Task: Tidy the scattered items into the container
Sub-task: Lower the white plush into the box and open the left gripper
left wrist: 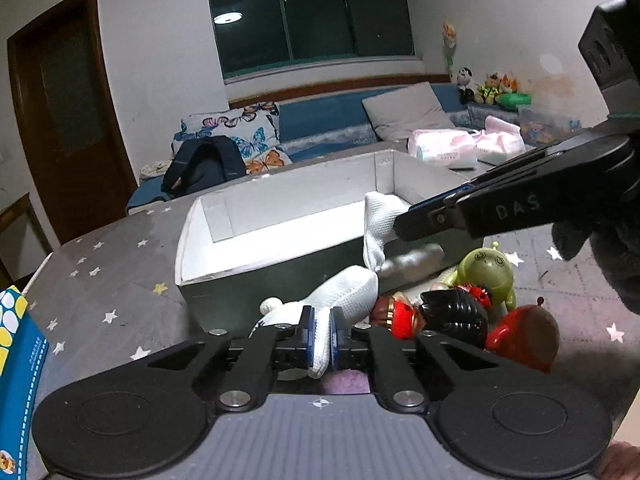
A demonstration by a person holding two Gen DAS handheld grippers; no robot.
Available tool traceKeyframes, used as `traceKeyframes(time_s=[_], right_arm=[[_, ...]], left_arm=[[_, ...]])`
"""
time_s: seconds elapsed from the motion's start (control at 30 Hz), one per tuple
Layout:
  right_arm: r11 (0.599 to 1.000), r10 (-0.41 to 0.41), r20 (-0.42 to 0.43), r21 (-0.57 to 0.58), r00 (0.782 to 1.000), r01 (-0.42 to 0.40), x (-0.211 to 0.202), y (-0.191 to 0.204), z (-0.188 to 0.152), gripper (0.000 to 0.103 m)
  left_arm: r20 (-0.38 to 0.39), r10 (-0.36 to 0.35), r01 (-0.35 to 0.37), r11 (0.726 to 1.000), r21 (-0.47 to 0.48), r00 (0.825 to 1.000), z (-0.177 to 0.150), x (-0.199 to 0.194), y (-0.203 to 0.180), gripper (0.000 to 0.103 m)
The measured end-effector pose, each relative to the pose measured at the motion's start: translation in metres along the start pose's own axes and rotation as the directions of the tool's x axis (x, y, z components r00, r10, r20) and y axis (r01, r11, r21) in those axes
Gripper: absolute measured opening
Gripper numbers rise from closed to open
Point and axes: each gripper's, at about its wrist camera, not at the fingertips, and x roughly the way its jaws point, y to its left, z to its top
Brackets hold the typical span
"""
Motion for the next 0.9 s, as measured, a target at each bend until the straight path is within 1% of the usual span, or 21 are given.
traceKeyframes(time_s=[0.1,0.3,0.4,0.57,0.63,0.73,0.77,0.83,0.9], right_arm=[[1.0,0.015,0.027,-0.004,1.0,-0.015,-0.007,0.002,0.006,0.005],[0.999,0.026,0.064,-0.032,0.998,-0.024,-0.017,0.011,0.012,0.004],[0.999,0.025,0.092,-0.031,0.995,-0.023,-0.024,0.012,0.017,0.004],[0.999,0.035,0.18,-0.036,0.983,-0.029,-0.041,0.015,0.039,0.003],[0.999,0.028,0.212,-0.04,0.977,-0.02,-0.046,0.016,0.048,0.003],[0.999,-0.005,0.261,-0.032,0.965,0.014,-0.052,0.011,0.064,0.002],[0.999,-0.024,0.27,-0.023,0.963,0.031,-0.052,0.007,0.068,0.002],[0.998,-0.061,0.274,-0.002,0.96,0.064,-0.05,-0.002,0.073,0.001],[0.995,-0.097,0.258,0.018,0.961,0.096,-0.045,-0.013,0.077,0.001]], left_arm=[[0.009,0.012,-0.012,1.0,-0.021,1.0,0.001,-0.004,0.005,0.006],[0.029,0.021,-0.019,0.998,-0.055,0.999,0.005,-0.014,0.01,0.005],[0.066,0.041,-0.036,0.997,-0.067,0.997,0.016,-0.023,0.014,0.005],[0.151,0.075,-0.065,0.995,-0.074,0.986,0.05,-0.042,0.022,0.005],[0.19,0.083,-0.072,0.996,-0.06,0.978,0.07,-0.044,0.023,0.005],[0.252,0.091,-0.092,0.996,-0.008,0.963,0.1,-0.04,0.019,0.005],[0.262,0.087,-0.093,0.996,0.011,0.961,0.108,-0.036,0.017,0.005],[0.263,0.07,-0.085,0.995,0.048,0.962,0.122,-0.023,0.011,0.005],[0.243,0.039,-0.062,0.994,0.085,0.969,0.129,-0.004,0.003,0.005]])
